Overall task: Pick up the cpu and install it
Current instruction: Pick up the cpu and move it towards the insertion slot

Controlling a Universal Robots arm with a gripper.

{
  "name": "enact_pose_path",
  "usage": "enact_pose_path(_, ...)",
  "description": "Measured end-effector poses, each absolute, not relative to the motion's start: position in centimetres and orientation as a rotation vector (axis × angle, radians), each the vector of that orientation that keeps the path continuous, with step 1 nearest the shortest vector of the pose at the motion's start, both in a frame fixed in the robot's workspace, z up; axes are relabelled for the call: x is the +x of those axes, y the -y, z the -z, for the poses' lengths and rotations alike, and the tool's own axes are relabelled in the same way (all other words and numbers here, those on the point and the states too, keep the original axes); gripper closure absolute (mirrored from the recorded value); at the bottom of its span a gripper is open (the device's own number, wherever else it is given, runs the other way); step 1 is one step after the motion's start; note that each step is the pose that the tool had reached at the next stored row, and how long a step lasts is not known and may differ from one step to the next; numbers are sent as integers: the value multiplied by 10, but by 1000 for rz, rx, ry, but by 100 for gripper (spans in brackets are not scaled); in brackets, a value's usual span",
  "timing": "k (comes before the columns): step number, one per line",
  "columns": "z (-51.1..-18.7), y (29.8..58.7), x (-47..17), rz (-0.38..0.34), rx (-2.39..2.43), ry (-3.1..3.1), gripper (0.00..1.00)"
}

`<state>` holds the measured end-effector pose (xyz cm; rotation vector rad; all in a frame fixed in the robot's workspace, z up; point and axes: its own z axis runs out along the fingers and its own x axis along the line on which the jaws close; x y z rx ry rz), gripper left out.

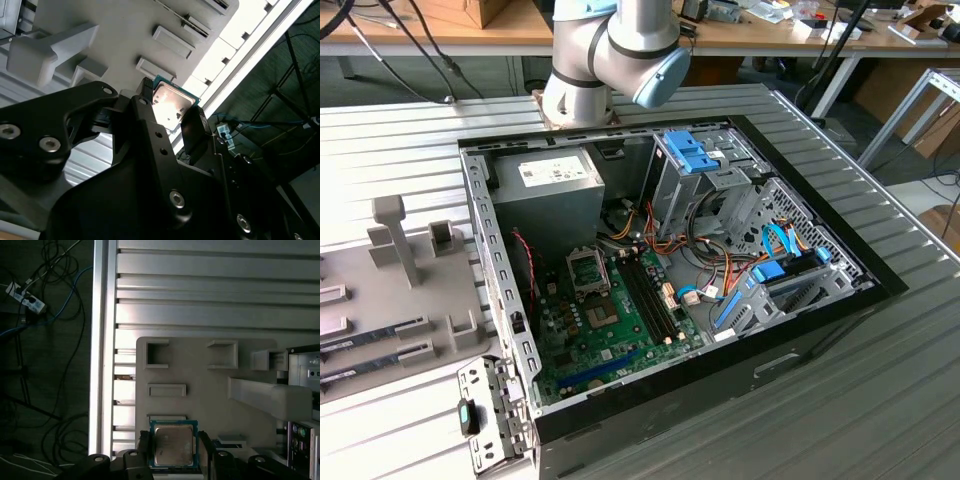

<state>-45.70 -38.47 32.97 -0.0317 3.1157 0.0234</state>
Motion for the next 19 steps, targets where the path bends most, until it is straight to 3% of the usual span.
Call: enact_pose_path(19, -350, 385, -457, -24, -32, -3116, 53)
